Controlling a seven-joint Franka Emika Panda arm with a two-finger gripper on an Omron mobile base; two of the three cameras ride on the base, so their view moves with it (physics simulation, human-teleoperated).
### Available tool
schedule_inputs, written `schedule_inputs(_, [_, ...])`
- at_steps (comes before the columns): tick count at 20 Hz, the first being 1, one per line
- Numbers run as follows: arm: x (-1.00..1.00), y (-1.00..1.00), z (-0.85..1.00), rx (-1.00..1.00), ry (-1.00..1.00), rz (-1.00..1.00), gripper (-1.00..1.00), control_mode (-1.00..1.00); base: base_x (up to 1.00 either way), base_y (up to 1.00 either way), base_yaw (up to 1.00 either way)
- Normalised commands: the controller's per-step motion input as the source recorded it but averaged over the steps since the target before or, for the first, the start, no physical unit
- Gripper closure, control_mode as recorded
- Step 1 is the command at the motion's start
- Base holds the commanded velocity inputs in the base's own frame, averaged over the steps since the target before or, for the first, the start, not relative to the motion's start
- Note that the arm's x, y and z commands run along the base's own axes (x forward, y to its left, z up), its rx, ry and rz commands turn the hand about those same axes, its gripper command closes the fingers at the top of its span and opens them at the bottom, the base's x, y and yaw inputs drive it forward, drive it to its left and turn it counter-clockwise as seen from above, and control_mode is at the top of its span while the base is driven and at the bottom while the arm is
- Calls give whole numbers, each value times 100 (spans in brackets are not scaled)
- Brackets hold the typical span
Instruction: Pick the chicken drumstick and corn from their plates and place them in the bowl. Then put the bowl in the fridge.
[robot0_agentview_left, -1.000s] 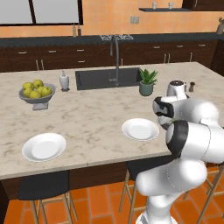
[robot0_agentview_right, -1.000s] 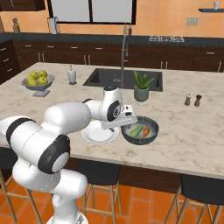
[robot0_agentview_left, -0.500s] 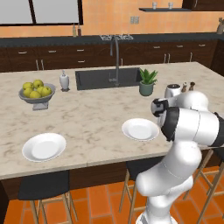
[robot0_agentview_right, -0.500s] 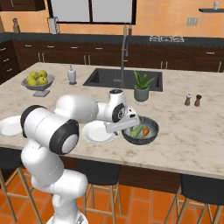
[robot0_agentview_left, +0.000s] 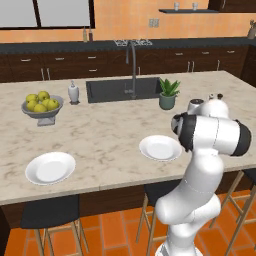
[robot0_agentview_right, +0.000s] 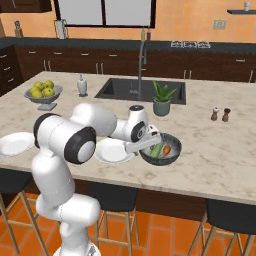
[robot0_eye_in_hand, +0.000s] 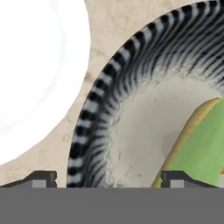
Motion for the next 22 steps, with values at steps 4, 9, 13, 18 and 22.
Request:
schedule_inputs(4, [0,-3,-39,0,0,8,-100,-100,0,0,0])
schedule_inputs(9, [-10,-4,-48,0,0,4,100,-100,0,0,0])
schedule_inputs(13, [-14,0,-58,0,0,1,100,-100,0,0,0])
schedule_inputs(18, [-4,0,-44,0,0,1,100,-100,0,0,0])
schedule_inputs(22, [-22,2,-23,0,1,7,100,-100,0,0,0])
